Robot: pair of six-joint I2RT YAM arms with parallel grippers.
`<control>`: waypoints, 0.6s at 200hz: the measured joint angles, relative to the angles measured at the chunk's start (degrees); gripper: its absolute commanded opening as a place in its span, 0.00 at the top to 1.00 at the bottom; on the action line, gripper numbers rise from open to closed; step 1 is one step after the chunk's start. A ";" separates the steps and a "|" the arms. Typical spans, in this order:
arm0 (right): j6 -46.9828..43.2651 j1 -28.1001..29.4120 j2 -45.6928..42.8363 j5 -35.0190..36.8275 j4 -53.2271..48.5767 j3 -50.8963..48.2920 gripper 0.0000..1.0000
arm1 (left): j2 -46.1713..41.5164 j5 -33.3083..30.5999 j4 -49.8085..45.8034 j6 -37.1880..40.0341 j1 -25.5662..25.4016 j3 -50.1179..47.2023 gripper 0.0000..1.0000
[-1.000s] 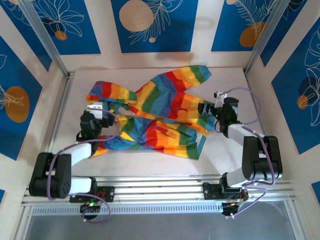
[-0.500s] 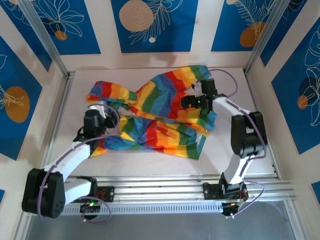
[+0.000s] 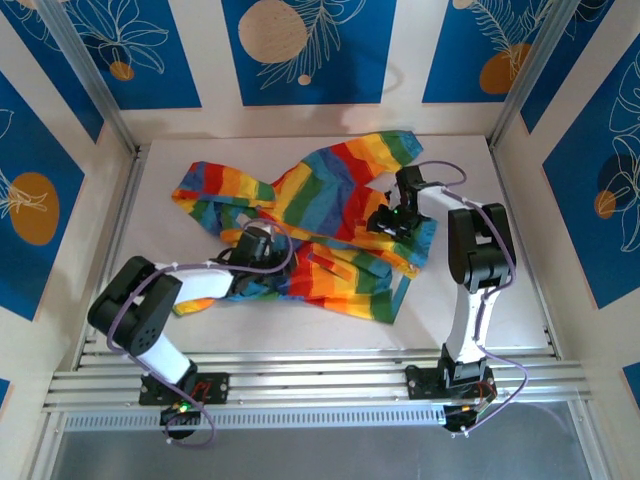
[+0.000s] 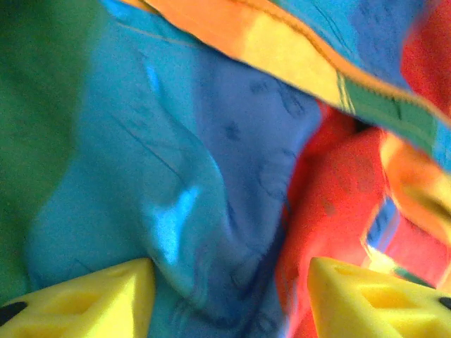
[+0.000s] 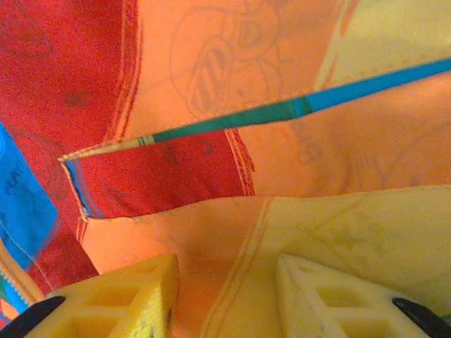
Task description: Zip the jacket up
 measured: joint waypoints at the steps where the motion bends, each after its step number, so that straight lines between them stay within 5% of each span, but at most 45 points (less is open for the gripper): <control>1: 0.04 0.00 -0.15 -0.13 -0.02 -0.26 0.60 | 0.04 0.22 0.09 -0.09 0.15 0.00 0.41; 52: 4.35 5.88 -6.03 -2.89 -0.20 -9.29 0.60 | 3.39 5.42 -3.43 0.55 14.93 5.25 0.41; 120: 10.64 19.91 -8.04 -3.21 2.40 -12.39 0.61 | 23.12 11.04 -14.25 4.74 15.65 33.46 0.47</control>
